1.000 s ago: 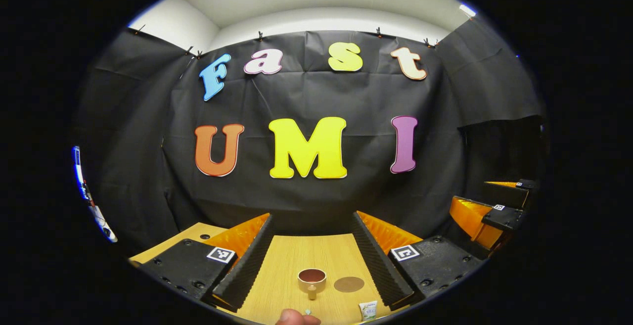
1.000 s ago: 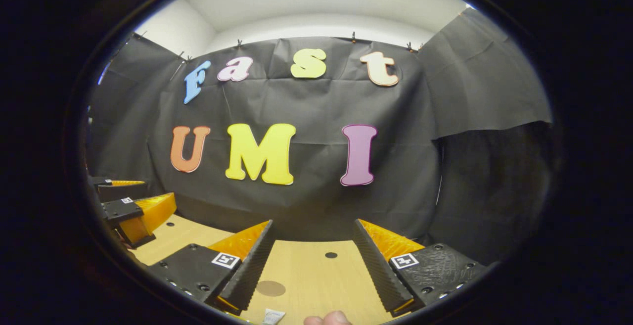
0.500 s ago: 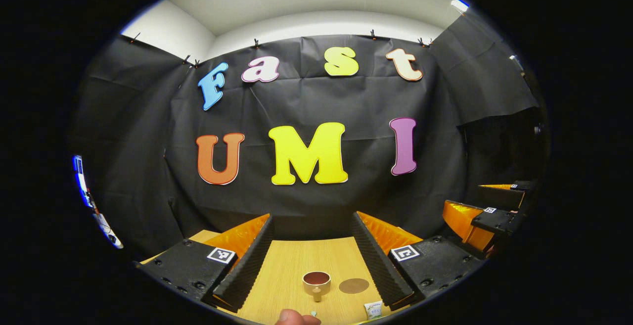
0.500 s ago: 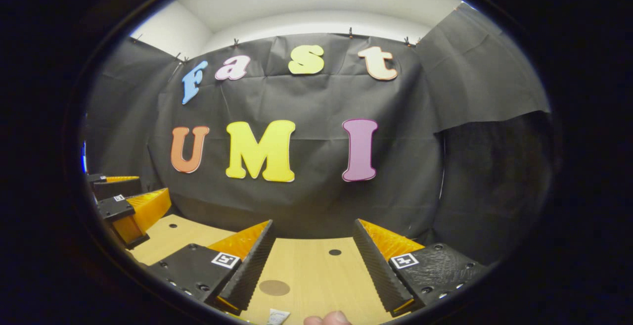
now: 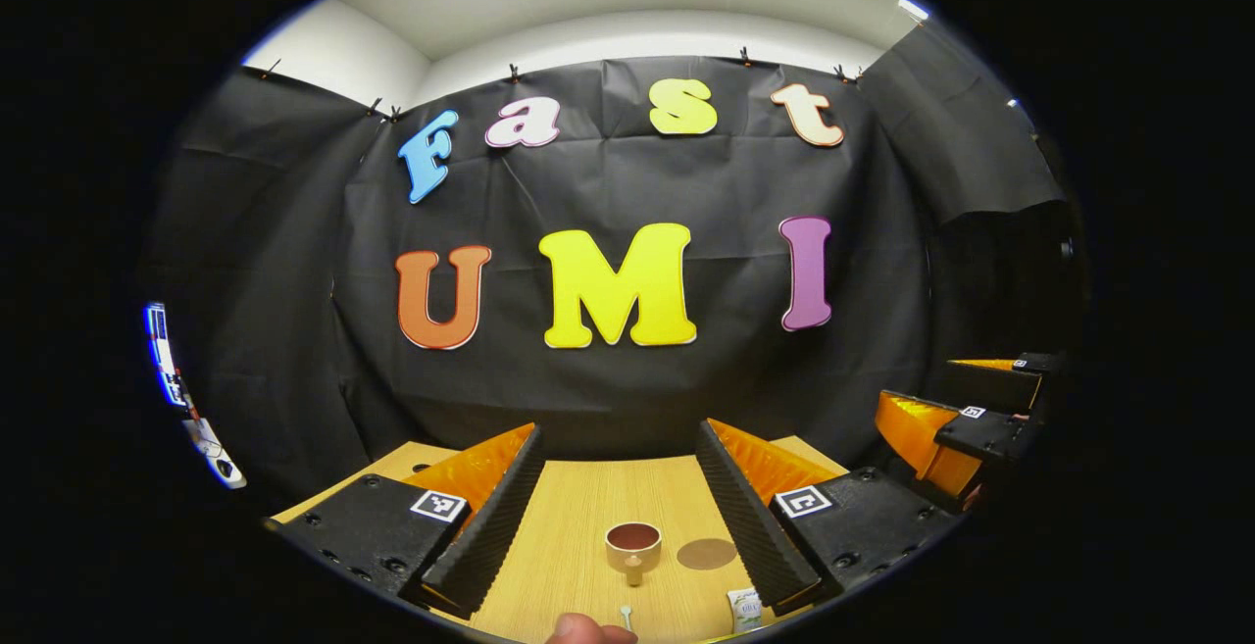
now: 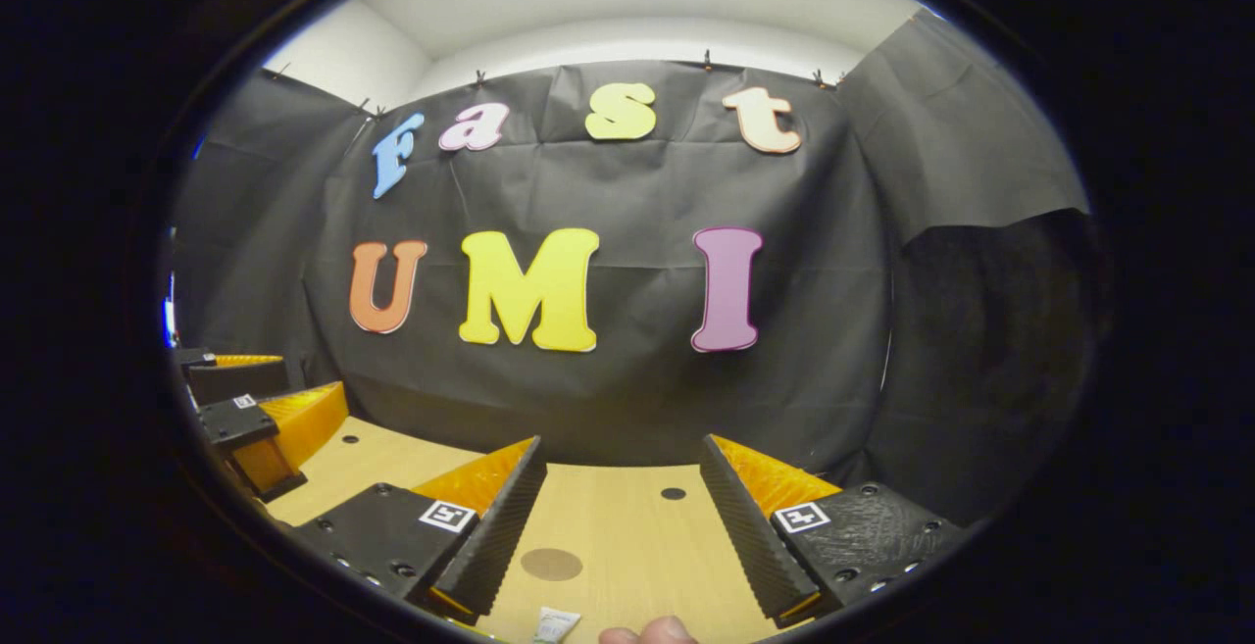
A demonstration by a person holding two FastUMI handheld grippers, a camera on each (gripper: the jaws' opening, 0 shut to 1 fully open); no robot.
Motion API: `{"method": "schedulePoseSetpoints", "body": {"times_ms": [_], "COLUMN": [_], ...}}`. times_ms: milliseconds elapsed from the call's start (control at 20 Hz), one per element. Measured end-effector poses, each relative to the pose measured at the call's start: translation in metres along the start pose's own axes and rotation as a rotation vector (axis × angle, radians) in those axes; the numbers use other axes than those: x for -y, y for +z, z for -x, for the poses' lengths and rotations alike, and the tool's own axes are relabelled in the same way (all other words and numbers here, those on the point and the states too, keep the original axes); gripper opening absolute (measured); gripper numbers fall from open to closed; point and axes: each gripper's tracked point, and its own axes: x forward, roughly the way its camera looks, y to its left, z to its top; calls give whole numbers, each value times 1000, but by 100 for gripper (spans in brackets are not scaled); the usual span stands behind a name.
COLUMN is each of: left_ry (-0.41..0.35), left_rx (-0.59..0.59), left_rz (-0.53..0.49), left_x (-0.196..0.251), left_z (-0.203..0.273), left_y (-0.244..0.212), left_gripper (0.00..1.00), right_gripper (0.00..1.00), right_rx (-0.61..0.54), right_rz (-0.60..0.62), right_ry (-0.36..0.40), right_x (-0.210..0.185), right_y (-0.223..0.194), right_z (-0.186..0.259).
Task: Put the toothbrush and toothpaste on the desktop into the cup, then pick up the cup and place it on the coaster on the desktop.
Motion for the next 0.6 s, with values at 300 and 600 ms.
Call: {"method": "schedulePoseSetpoints", "body": {"times_ms": [300,600], "left_ry": [-21,-29], "left_rx": [-219,-552], "left_rz": [8,56], "left_x": [4,4], "left_z": [15,39], "left_y": [-64,-147], "left_gripper": [98,99], "right_gripper": [97,95], "right_rx": [-106,-180], "right_rz": [8,43], "right_ry": [24,46], "right_x": [10,9], "right_y": [-43,-81], "right_z": [-10,-8]}}
